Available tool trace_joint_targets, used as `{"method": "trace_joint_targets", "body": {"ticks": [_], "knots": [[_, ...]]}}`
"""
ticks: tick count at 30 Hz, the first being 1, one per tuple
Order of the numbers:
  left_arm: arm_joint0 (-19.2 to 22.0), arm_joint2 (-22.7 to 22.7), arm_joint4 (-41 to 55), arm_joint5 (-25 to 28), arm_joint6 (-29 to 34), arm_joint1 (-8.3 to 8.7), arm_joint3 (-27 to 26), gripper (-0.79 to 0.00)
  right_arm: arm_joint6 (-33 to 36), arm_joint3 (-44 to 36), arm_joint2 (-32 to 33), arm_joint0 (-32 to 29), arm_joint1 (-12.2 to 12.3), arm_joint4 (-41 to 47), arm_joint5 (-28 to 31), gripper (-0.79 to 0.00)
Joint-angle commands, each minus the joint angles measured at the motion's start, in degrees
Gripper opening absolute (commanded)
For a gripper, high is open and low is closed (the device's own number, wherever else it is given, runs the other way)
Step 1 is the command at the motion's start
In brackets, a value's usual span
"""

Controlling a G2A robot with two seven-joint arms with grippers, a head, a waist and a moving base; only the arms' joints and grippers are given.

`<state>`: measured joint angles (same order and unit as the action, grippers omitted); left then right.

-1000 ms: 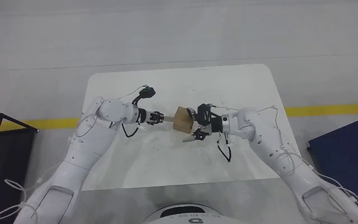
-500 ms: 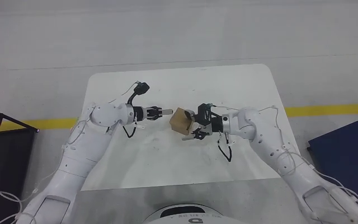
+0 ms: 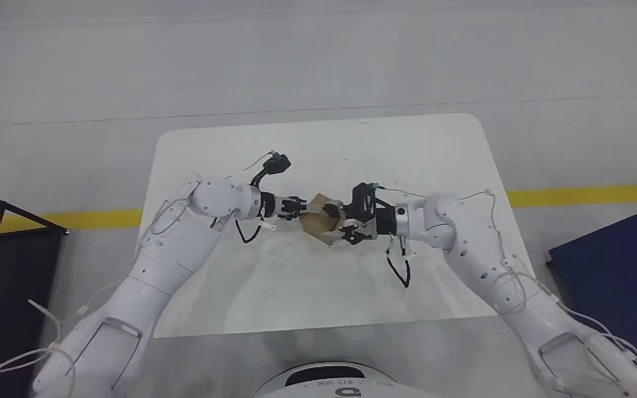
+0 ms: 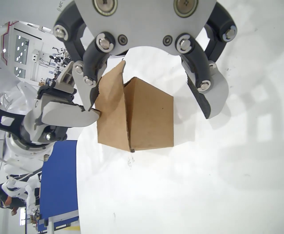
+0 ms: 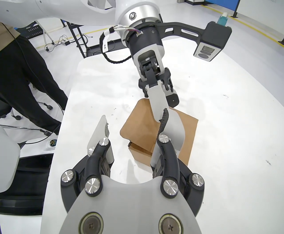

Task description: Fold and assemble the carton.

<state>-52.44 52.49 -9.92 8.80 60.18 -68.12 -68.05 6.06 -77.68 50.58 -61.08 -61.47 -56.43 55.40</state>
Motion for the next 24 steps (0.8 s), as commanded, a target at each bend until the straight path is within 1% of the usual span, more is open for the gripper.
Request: {"method": "trace_joint_targets", "body": {"ticks": [1, 7, 9, 12, 14, 16, 17, 18, 19, 22, 23, 24], "knots": [[0.5, -0.4, 0.0, 0.1, 0.1, -0.14, 0.6, 0.0, -0.6, -0.7, 0.7, -0.6, 0.1, -0.3, -0.8, -0.345], [1.6, -1.8, -0.5, 0.2, 0.6, -0.57, 1.7, 0.0, -2.2, -4.1, 3.2, -3.4, 0.9, -2.2, -2.9, -0.394], [1.9, -2.3, -0.5, 0.2, 0.6, -0.75, 2.0, 0.0, -2.2, -5.4, 3.9, -4.4, 1.1, -3.0, -3.4, -0.397], [2.3, -2.9, -0.5, 0.2, 0.5, -0.99, 2.5, -0.022, -1.7, -7.9, 4.7, -5.8, 1.4, -5.8, -6.2, -0.409], [2.7, -3.2, -0.4, 0.3, 0.6, -1.13, 3.0, -0.074, -1.7, -9.6, 4.7, -6.9, 1.4, -7.5, -8.0, -0.413], [2.9, -3.6, -0.4, 0.4, 0.5, -1.28, 3.4, -0.163, -1.6, -10.9, 4.7, -7.7, 1.5, -9.1, -9.3, -0.4], [3.0, -3.8, -0.4, 0.4, 0.5, -1.36, 3.5, -0.175, -1.3, -11.6, 4.6, -8.0, 1.5, -10.4, -10.1, -0.394], [3.1, -3.9, -0.3, 0.5, 0.5, -1.43, 3.7, -0.188, -1.0, -12.1, 4.5, -8.3, 1.5, -11.5, -10.8, -0.376], [3.1, -4.1, -0.2, 0.6, 0.4, -1.5, 3.8, -0.182, -0.9, -12.6, 4.4, -8.6, 1.5, -12.3, -11.3, -0.354], [3.3, -4.4, 0.2, 0.8, 0.3, -1.67, 4.3, -0.175, -0.3, -13.1, 4.2, -9.3, 1.5, -14.4, -12.5, -0.222], [3.3, -4.4, 0.6, 1.1, 0.2, -1.72, 4.5, -0.166, 0.1, -13.2, 4.2, -9.4, 1.6, -15.3, -13.0, -0.154], [3.3, -4.3, 0.9, 1.3, 0.1, -1.76, 4.7, -0.16, 0.1, -13.4, 4.1, -9.5, 1.6, -15.9, -13.4, -0.105]]}}
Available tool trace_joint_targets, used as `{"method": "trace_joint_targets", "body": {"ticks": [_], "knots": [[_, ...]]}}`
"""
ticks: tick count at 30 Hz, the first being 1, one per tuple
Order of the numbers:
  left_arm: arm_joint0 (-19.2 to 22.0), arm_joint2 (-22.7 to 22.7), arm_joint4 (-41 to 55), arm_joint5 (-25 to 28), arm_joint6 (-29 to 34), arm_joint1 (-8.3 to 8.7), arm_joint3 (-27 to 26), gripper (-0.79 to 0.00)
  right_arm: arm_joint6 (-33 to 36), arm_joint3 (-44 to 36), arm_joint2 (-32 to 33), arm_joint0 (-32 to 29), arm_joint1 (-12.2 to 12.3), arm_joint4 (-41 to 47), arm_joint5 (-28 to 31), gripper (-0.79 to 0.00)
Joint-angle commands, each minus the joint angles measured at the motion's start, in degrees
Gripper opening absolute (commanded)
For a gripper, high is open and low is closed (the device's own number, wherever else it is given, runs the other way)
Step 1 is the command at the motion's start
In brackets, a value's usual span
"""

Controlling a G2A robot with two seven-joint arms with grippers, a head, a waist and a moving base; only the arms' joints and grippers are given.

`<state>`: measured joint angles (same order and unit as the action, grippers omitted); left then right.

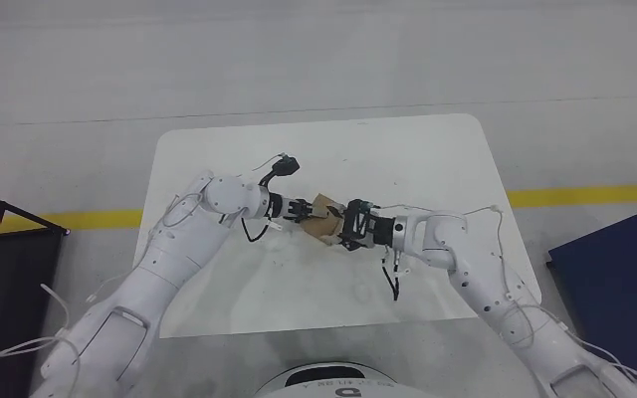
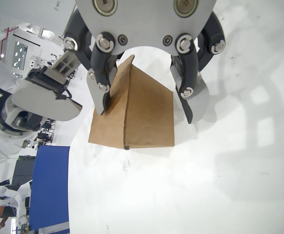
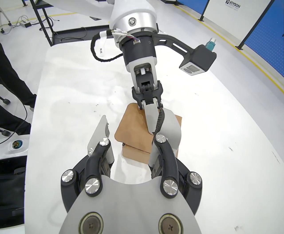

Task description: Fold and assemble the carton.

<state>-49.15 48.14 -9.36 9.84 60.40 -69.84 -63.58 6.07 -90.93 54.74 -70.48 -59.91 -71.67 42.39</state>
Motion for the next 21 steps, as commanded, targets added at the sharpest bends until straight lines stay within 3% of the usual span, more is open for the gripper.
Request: {"method": "trace_joint_targets", "body": {"ticks": [1, 3, 21], "knots": [[0.0, 0.1, 0.7, 0.5, -0.3, -0.07, 0.2, -0.151, 0.1, -0.2, 0.0, -0.2, 0.0, -1.0, -0.7, -0.08], [0.1, 0.2, 1.1, 0.9, -0.3, -0.11, 0.4, -0.151, 0.1, -0.4, 0.0, -0.4, 0.0, -1.8, -1.5, -0.049], [0.8, -0.3, 3.5, 2.1, -0.1, -0.65, 1.9, -0.262, 1.2, 0.4, -1.6, -0.2, -0.9, -8.2, -9.3, -0.108]]}}
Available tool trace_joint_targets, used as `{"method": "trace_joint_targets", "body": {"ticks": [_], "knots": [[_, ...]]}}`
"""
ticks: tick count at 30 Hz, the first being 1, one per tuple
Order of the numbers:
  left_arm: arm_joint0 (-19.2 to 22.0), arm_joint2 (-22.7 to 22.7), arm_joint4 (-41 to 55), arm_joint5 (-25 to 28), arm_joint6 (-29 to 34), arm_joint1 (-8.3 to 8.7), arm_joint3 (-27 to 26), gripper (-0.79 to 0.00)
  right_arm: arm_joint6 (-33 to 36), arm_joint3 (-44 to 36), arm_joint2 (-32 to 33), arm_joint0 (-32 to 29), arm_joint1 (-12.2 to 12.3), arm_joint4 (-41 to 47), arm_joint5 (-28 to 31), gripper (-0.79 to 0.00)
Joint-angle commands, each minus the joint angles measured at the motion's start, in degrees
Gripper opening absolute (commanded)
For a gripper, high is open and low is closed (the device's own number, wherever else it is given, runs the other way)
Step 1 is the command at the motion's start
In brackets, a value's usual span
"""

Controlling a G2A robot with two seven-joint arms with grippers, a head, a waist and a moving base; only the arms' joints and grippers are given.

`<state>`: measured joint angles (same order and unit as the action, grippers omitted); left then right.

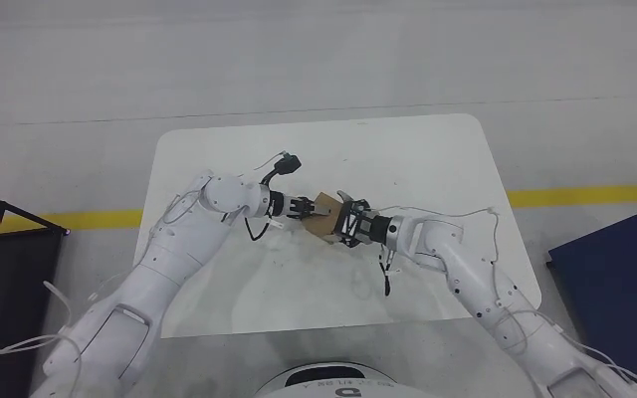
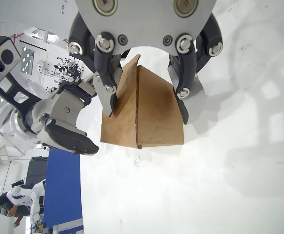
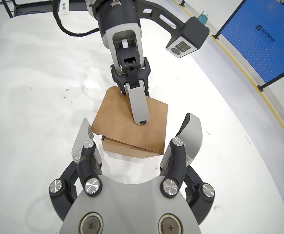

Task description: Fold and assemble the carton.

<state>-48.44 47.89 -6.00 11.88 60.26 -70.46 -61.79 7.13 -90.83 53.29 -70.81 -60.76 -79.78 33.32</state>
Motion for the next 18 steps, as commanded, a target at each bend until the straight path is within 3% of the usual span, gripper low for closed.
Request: {"method": "trace_joint_targets", "body": {"ticks": [1, 12, 18], "knots": [[0.1, -0.1, 0.2, 0.1, 0.1, -0.06, 0.2, -0.274, 0.3, 0.6, -0.2, 0.2, -0.1, -0.2, -0.5, -0.111], [1.1, -0.6, 0.5, 0.7, 0.6, -0.42, 1.5, -0.36, 0.8, 2.6, -0.3, 1.2, -0.7, -0.3, -2.3, -0.142], [1.6, -0.8, 0.8, 1.1, 0.7, -0.63, 2.3, -0.397, 0.0, 2.1, -0.2, 1.4, -1.0, -0.7, -3.1, -0.262]]}}
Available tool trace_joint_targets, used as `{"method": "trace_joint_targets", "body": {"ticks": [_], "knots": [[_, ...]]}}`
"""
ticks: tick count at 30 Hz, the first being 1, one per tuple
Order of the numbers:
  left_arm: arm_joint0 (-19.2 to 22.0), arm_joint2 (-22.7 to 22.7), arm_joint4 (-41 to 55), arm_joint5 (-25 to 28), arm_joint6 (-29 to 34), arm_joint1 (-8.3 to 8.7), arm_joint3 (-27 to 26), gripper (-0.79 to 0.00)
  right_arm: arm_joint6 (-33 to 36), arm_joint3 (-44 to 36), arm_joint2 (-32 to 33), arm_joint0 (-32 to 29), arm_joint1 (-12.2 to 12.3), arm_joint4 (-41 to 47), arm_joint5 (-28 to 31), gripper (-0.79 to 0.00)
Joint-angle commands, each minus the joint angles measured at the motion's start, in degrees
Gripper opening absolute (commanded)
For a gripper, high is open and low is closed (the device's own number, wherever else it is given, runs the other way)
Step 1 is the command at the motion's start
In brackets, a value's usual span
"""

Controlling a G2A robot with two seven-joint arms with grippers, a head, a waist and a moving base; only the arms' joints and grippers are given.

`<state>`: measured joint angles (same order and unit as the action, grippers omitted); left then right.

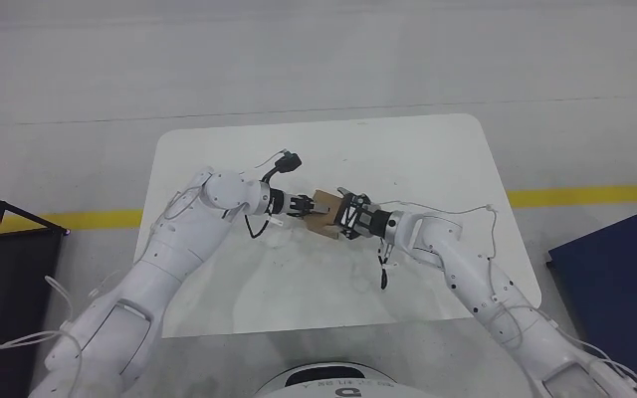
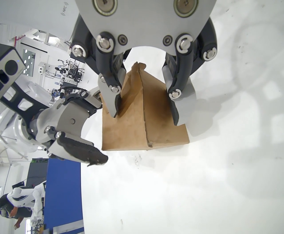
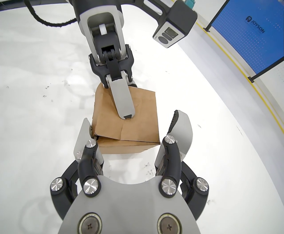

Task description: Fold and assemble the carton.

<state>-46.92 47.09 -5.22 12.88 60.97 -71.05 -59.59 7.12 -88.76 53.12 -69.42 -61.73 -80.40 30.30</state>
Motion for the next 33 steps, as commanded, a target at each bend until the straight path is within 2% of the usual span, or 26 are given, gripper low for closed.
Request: {"method": "trace_joint_targets", "body": {"ticks": [1, 3, 11, 15, 18, 21, 28, 30, 33], "knots": [[0.1, -0.1, 0.0, 0.1, 0.0, -0.06, 0.2, -0.4, 0.0, 0.2, -0.1, 0.1, -0.1, -0.2, -0.1, -0.277], [0.2, -0.1, 0.1, 0.1, 0.0, -0.11, 0.5, -0.406, 0.2, 0.5, -0.3, 0.1, -0.2, -0.2, -0.1, -0.299], [0.6, -0.3, 0.6, 0.6, 0.4, -0.29, 1.3, -0.403, 1.1, 1.7, -0.6, 0.6, -0.6, -0.4, 0.4, -0.252], [0.7, 0.2, 2.0, 1.3, 0.2, -0.36, 1.7, -0.394, 0.5, -0.1, 0.1, 0.2, -0.5, -0.7, 0.5, -0.268], [0.7, 0.7, 3.4, 2.0, 0.0, -0.36, 1.9, -0.256, 0.2, -1.8, 0.8, -0.3, -0.3, -1.4, 0.8, -0.283], [0.3, 1.5, 5.5, 3.0, -0.2, -0.34, 2.1, 0.0, 0.2, -3.0, 1.3, -0.8, -0.2, -1.7, 1.0, -0.296], [-1.0, 3.3, 9.5, 4.8, -0.8, -0.09, 2.2, 0.0, 0.8, -3.9, 2.3, -1.3, -0.1, -1.9, 1.4, -0.289], [-1.3, 3.7, 9.8, 5.0, -0.8, 0.05, 2.2, 0.0, 1.1, -3.7, 2.5, -1.3, 0.0, -1.8, 1.6, -0.271], [-1.7, 4.3, 10.3, 5.3, -0.9, 0.23, 2.2, 0.0, 1.3, -3.2, 3.0, -1.2, 0.0, -1.2, 2.2, -0.2]]}}
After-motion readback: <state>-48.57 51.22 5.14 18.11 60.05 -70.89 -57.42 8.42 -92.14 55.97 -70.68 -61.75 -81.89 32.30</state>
